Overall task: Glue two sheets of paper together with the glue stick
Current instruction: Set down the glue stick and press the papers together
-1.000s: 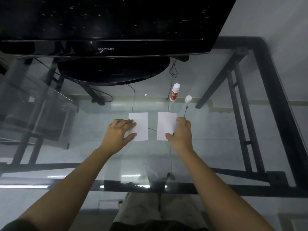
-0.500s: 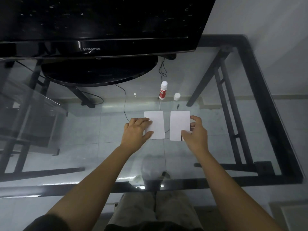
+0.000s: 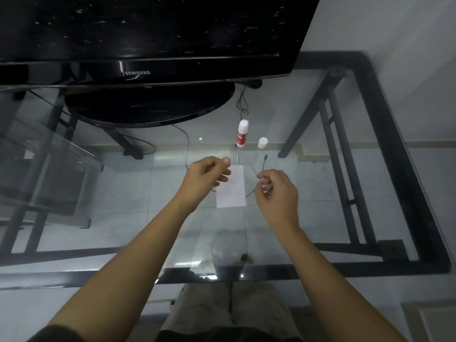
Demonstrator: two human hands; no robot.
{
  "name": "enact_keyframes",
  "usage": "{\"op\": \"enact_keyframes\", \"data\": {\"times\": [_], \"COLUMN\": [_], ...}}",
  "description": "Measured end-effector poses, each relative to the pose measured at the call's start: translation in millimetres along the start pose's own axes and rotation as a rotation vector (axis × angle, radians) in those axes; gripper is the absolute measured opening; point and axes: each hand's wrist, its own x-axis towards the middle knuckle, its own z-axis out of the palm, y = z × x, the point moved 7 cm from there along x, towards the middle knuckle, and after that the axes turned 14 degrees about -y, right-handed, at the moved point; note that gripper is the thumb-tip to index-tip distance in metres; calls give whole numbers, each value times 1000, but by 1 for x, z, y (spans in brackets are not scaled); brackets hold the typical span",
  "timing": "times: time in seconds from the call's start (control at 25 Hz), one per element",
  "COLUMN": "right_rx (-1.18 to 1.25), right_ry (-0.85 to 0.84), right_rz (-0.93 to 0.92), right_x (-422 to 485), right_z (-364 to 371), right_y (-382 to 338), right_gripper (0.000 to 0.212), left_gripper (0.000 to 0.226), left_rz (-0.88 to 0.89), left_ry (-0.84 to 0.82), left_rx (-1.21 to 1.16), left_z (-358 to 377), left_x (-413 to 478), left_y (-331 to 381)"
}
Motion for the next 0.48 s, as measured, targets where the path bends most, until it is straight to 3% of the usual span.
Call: {"op": "enact_keyframes", "data": {"times": [0.08,0.2,0.28,0.4,0.48], "right_rx": [-60,-88,-21,152,284], "right_ry": [-23,-123,-201,-63,-110], "right_rz": [-55,-111,-100,67,301], "right_x": [1,-2,-7,1,15], "right_z": [10,29,37,24,25], "right_y": [-12,-20,-17,2,23], "right_gripper": [17,19,33,33,26], "left_gripper": [38,19,10,10,12], "left_rz": [-33,-75,-103,-133,-150], "left_ry": [-49,31,102,79,-3], "left_rx": [-18,-86,-121,-102,-111], "left_z": [9,11,3,-8,-8], "left_x": [1,3,4,6,6], "left_y": [5,0,-5,-11,-15]}}
